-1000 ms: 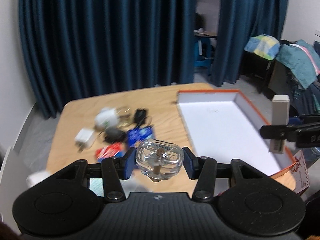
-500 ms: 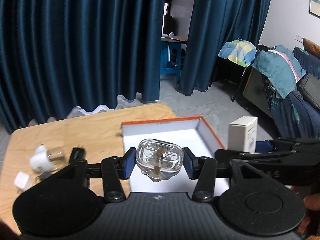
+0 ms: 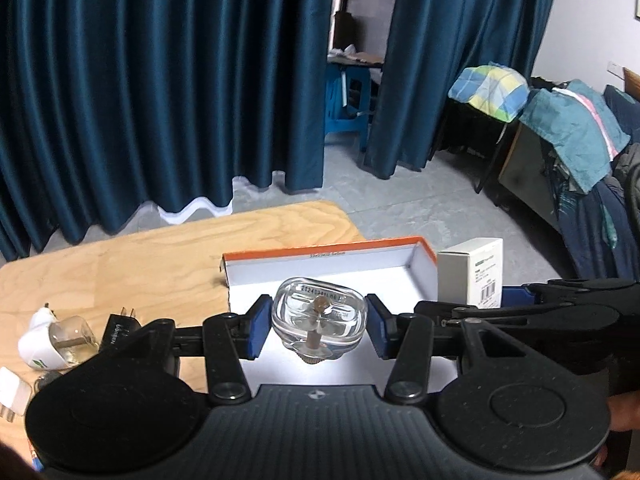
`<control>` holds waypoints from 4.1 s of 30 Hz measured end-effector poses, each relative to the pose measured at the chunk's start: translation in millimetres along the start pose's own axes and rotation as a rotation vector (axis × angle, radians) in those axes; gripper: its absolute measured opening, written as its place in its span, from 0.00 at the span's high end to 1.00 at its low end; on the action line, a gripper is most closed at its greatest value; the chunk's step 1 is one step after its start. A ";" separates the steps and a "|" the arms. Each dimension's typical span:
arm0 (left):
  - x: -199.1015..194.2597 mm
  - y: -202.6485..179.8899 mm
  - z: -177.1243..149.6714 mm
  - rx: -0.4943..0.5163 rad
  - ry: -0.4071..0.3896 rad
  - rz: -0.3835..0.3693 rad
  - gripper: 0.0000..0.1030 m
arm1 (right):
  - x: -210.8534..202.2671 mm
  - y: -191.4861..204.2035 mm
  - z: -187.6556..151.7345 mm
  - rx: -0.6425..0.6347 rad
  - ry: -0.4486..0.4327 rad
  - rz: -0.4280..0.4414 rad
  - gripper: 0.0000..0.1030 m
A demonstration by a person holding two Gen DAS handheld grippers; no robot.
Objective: Organize rigid objects
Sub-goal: 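Carry the bottle and adapter box with both grippers over the open white box, then lower both items into the white box and open both grippers, then withdraw both grippers back toward the cluttered table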
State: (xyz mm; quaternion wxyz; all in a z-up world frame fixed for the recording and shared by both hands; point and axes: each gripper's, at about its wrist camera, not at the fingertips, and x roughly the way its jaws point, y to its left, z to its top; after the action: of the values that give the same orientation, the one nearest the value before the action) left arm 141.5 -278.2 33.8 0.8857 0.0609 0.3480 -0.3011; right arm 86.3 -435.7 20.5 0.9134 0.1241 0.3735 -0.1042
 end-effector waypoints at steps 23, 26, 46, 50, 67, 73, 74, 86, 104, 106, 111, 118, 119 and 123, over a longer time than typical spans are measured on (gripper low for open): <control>31.4 8.7 9.4 -0.073 0.037 0.030 0.52 | 36.4 0.7 13.7 -0.005 0.053 -0.024 0.27; 36.9 9.1 9.7 -0.079 0.044 0.028 0.52 | 42.0 -0.4 15.2 -0.001 0.061 -0.031 0.26; 56.0 22.5 8.6 -0.111 0.058 0.017 0.52 | 72.7 -1.7 23.9 0.019 0.101 -0.055 0.26; 57.6 23.1 10.4 -0.115 0.059 0.015 0.51 | 74.4 -2.4 25.6 0.017 0.102 -0.052 0.26; 73.1 24.8 16.1 -0.162 0.086 -0.049 0.42 | 63.4 -11.3 28.4 0.041 0.055 -0.080 0.28; 55.8 19.7 21.4 -0.173 0.053 -0.089 0.19 | 35.1 -21.5 29.3 0.059 0.002 -0.105 0.25; 51.1 19.0 21.0 -0.166 0.044 -0.082 0.18 | 28.6 -21.5 28.0 0.058 -0.007 -0.105 0.25; -34.5 11.9 -0.2 -0.041 0.035 0.089 0.00 | -47.4 14.5 -4.5 0.012 -0.057 -0.074 0.18; -128.8 56.4 -73.2 -0.093 0.061 0.266 0.00 | -100.9 103.2 -84.1 -0.063 -0.030 -0.066 0.08; -136.5 63.8 -80.0 -0.114 0.056 0.276 0.00 | -102.8 111.7 -92.9 -0.071 -0.027 -0.065 0.08; -151.6 85.1 -101.9 -0.166 0.065 0.292 0.00 | -104.2 125.8 -109.8 -0.036 -0.012 -0.018 0.08; -171.7 112.3 -122.9 -0.230 0.067 0.336 0.00 | -101.7 153.6 -119.6 -0.074 0.015 -0.003 0.08; -174.6 116.6 -125.3 -0.241 0.066 0.343 0.00 | -101.3 157.0 -120.5 -0.076 0.017 0.004 0.08; -183.8 131.7 -131.9 -0.281 0.062 0.360 0.00 | -100.2 170.3 -125.5 -0.099 0.026 0.017 0.08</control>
State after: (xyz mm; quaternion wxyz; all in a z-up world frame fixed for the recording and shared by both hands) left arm 34.8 -39.3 41.5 0.9139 0.0073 0.3970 -0.0846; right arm -17.9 -226.3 30.1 0.9144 0.0833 0.3887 -0.0763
